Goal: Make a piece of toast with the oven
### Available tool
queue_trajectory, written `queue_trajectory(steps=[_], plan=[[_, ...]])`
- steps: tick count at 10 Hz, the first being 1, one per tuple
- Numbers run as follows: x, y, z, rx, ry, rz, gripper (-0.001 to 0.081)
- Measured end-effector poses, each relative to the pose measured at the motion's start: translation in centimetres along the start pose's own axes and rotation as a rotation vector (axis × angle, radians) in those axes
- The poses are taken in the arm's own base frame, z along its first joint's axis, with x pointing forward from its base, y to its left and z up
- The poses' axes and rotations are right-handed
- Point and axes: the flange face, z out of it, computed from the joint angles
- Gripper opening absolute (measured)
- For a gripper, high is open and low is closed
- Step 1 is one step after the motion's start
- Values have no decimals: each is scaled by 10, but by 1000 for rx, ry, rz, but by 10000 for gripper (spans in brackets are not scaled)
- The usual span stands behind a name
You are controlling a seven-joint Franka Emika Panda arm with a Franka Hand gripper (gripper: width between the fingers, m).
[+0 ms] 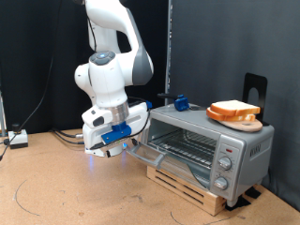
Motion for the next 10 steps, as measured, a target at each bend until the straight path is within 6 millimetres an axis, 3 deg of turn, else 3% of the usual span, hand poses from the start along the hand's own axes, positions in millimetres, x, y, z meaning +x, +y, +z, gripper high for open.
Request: queue_trajectory(steps=[5, 10], plan=[[16, -17, 14, 2, -34, 31, 807], [41, 4, 11, -2, -31, 59, 807]])
